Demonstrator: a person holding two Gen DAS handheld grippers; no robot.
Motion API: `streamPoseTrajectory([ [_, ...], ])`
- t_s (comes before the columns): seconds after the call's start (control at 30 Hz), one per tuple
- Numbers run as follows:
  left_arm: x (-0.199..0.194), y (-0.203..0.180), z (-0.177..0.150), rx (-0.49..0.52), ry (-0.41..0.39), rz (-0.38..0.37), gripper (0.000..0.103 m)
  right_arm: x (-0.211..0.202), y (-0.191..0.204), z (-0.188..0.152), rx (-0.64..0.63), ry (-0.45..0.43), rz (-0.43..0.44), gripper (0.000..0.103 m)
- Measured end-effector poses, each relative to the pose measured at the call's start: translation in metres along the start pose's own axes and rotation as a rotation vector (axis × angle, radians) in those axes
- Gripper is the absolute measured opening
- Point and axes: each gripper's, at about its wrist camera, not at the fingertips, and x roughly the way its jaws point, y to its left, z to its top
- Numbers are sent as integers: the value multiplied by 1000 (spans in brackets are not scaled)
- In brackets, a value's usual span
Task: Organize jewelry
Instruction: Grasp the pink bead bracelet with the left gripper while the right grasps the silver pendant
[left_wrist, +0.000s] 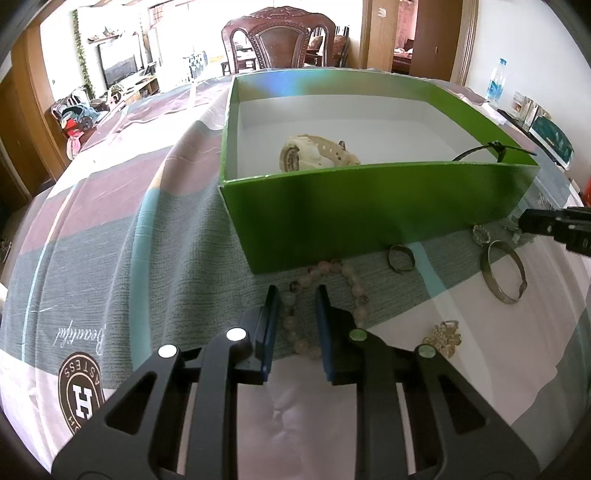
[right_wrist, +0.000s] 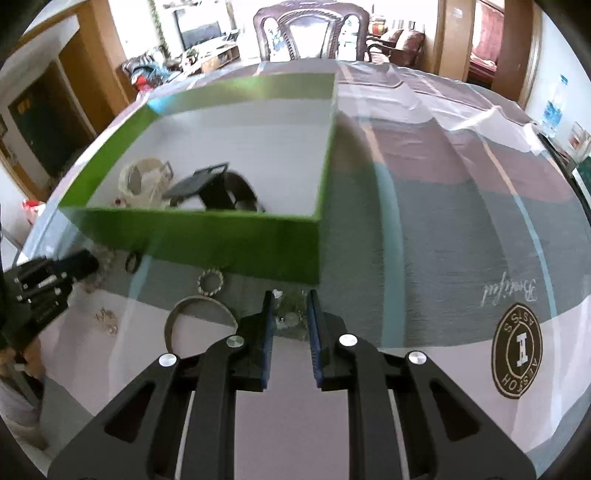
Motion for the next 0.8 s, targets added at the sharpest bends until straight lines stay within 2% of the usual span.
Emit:
streamPoseTrajectory([
  [0.2, 0, -6, -1, 21, -8, 25, 23, 7, 3, -2, -13, 21, -9, 18],
  [0.23, -1, -7, -1, 26, -11, 41, 27, 6, 4, -2, -15, 21, -12, 18],
  [0.3, -1, -6, -2, 27, -13, 70, 41, 6, 6, -3, -24, 16, -19, 18],
  [0.33, -2, -5, -2, 24, -12, 79, 43, 6, 6, -2, -26, 16, -22, 18],
  [0.8, -5, -10, -4, 40, -6, 57, 47, 15, 9, -2, -43, 19, -25, 20],
])
